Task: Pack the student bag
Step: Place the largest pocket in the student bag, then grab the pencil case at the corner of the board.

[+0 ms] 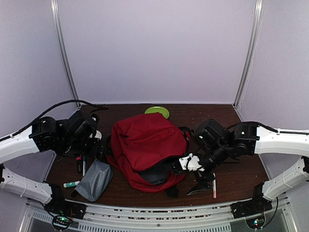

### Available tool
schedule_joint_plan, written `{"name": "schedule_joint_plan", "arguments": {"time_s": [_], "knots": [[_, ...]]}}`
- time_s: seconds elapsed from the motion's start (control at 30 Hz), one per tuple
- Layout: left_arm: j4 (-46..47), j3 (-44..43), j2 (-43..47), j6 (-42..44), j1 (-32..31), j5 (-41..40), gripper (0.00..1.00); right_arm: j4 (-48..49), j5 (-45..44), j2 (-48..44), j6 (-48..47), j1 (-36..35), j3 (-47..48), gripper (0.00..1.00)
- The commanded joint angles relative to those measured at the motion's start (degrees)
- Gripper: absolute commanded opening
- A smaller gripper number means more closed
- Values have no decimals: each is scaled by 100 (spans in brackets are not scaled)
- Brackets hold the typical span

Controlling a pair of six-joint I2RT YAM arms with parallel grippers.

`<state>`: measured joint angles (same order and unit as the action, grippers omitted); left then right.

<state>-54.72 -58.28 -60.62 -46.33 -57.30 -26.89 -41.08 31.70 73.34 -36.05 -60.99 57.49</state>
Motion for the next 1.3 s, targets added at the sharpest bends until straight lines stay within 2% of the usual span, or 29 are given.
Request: {"name": "schedule_joint_plan", "arguments": {"time_s": [0.0,0.2,0.27,0.37,0.53,0.67,0.83,0.93,1.13,1.27], "knots": [[-826,648,634,-1447,398,320,84,-111,311,-92,-47,85,-4,100],[-151,1871,1724,-1457,1277,1624,62,-75,212,-97,-111,87,-71,100],[118,2178,1853,-1511,1441,1943,59,-77,184,-109,-121,83,-80,100],[377,2526,1643,-1545,1592,2345,62,-65,147,-109,-139,82,-97,100],[333,2605,1171,-1376,1615,2142,74,-62,145,-101,-139,85,-98,100],[466,2720,1059,-1240,1622,1945,75,-67,110,-80,-145,81,-115,100],[1313,3098,875,-1007,1636,2370,72,-62,107,-34,-156,79,-112,100],[1709,3207,567,-928,1644,2585,65,-67,124,2,-156,87,-107,100],[1894,3073,288,-813,1641,2600,48,-67,137,39,-153,82,-107,100],[1787,2955,290,-771,1643,2562,23,-70,134,75,-156,85,-95,100]]}}
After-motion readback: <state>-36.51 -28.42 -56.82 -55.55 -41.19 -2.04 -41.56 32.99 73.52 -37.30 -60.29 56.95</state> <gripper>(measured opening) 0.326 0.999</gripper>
